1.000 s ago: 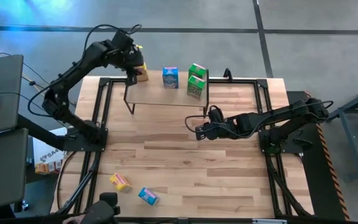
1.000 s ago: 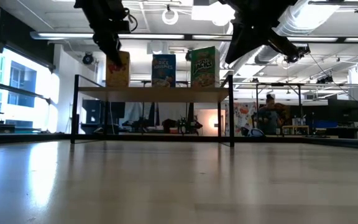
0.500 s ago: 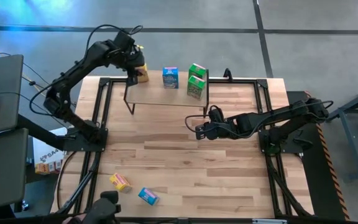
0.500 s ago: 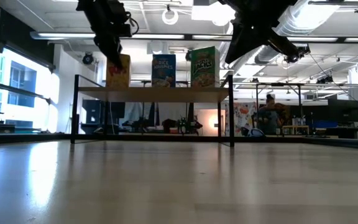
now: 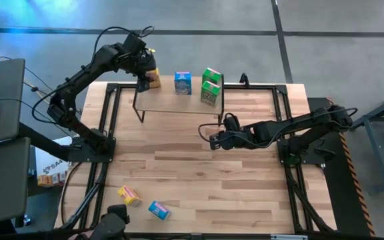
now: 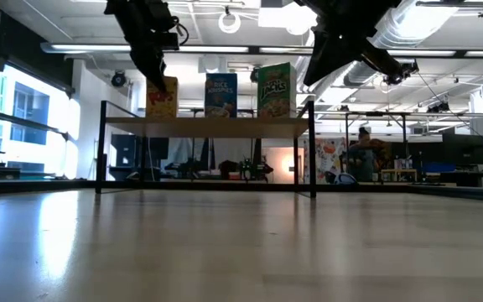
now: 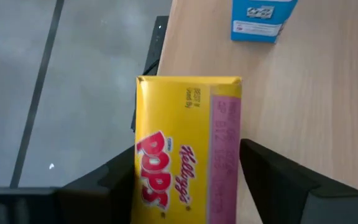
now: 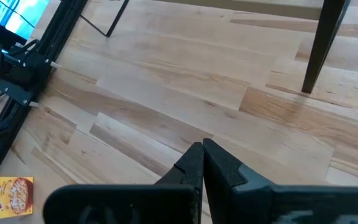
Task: Stack cereal on shelf
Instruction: Put the top yellow cereal box on the shelf, then put the yellow cereal box on the shelf aligned with the other yellow cereal box
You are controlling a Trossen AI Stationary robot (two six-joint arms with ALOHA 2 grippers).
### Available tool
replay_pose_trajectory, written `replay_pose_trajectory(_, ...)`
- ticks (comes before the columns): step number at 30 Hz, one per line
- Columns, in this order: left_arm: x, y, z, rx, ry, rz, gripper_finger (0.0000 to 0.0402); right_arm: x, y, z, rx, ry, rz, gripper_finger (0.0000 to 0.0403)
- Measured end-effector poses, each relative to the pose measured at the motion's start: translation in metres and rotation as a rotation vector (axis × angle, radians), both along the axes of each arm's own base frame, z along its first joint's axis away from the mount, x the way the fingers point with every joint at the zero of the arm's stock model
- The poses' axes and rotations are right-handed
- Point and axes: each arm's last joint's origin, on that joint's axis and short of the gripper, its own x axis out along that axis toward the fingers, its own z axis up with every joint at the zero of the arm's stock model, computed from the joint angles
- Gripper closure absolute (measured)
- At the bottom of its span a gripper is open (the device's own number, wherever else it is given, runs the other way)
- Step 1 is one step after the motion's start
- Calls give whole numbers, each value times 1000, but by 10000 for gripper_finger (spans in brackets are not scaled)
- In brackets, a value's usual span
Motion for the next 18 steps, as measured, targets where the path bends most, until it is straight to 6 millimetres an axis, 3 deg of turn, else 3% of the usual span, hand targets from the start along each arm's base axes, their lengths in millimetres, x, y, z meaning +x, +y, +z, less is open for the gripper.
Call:
replay_pose_trajectory(11,-3,-4,6,25,0,-8,147,0,0,0,4,1,3,403)
replay_pose_trajectory(18,-8,-9,40,120,-64,1,147,0,0,0,4,1,4,403)
